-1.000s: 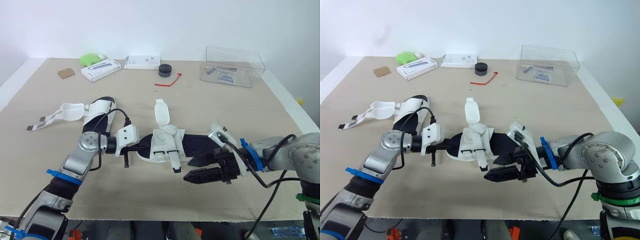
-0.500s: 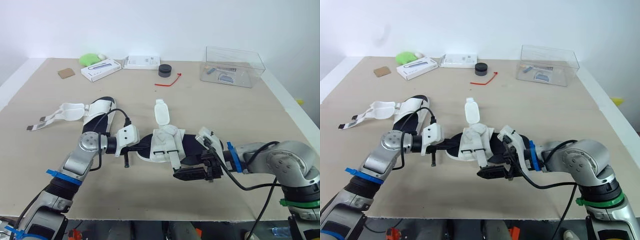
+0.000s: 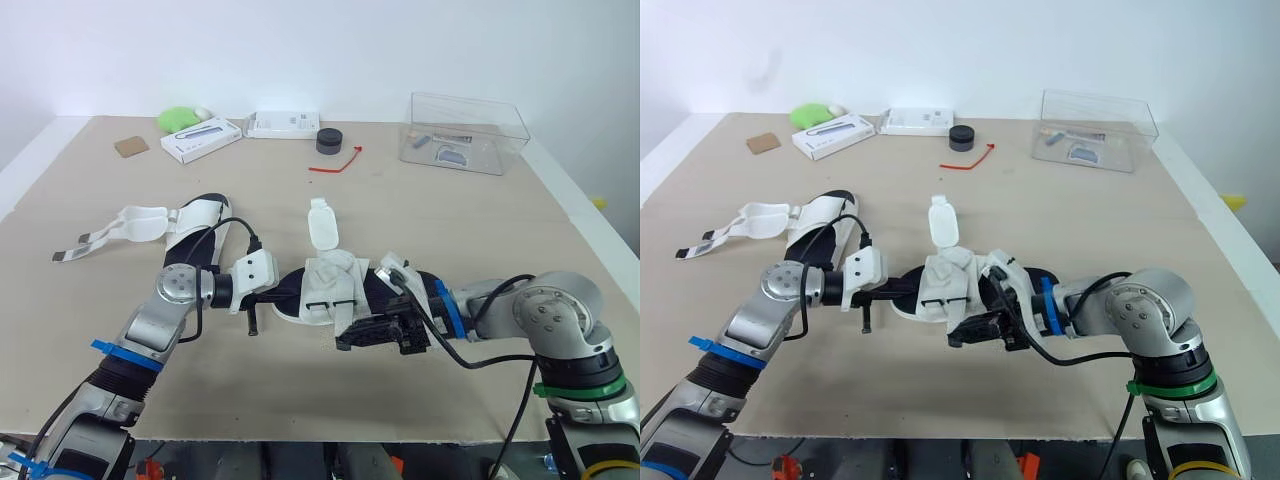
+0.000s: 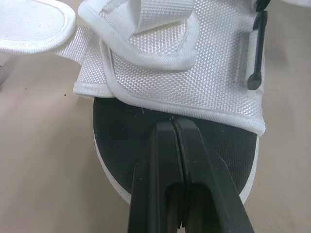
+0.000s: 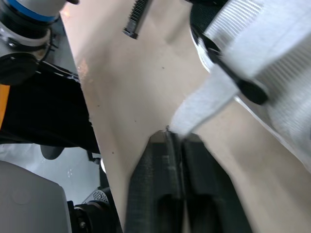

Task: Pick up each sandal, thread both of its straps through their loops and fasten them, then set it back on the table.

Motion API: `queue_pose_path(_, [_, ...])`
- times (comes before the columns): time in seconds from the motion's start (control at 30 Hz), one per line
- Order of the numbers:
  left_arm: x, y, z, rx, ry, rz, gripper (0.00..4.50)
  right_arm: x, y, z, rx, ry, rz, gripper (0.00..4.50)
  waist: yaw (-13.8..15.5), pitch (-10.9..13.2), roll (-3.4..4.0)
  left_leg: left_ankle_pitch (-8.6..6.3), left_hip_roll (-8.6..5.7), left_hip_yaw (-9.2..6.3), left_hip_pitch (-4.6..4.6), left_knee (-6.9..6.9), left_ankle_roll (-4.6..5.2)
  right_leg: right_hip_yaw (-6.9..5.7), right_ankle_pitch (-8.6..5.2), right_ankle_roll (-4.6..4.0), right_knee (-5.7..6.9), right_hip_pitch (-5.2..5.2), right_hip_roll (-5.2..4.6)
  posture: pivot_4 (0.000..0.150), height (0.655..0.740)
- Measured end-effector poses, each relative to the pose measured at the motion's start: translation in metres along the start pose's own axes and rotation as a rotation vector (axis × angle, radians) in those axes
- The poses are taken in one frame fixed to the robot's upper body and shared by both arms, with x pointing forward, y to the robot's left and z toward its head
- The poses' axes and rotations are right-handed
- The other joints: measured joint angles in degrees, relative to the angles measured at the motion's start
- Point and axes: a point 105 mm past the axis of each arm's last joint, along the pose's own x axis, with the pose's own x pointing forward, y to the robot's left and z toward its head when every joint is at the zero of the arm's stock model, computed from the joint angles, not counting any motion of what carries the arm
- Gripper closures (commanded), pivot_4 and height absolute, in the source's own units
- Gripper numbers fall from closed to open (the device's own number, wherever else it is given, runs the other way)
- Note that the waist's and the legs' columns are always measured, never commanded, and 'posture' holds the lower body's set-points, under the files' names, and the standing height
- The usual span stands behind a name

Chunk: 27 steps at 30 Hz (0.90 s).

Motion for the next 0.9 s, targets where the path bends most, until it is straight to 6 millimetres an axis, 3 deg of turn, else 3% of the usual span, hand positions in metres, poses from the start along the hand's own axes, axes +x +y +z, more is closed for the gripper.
queue_pose_path(0.47, [0.0, 0.0, 0.0, -0.005, 0.001, 0.003, 4.5, -0.012, 0.014, -0.033, 0.052, 0.143, 0.057, 4.44, 0.0, 0.0, 0.01, 0.0, -0.01, 0.0, 0.0, 0.0, 0.0, 0.01, -0.01, 0.02, 0.0, 0.0, 0.0, 0.15, 0.74])
queue_pose_path(0.9, [0.0, 0.0, 0.0, -0.006, 0.002, 0.003, 4.5, -0.022, 0.037, -0.035, 0.044, 0.173, 0.189, 4.44, 0.0, 0.0, -0.02, 0.0, -0.01, -0.01, 0.01, 0.01, 0.0, 0.0, -0.02, 0.02, 0.0, 0.01, 0.0, 0.15, 0.74])
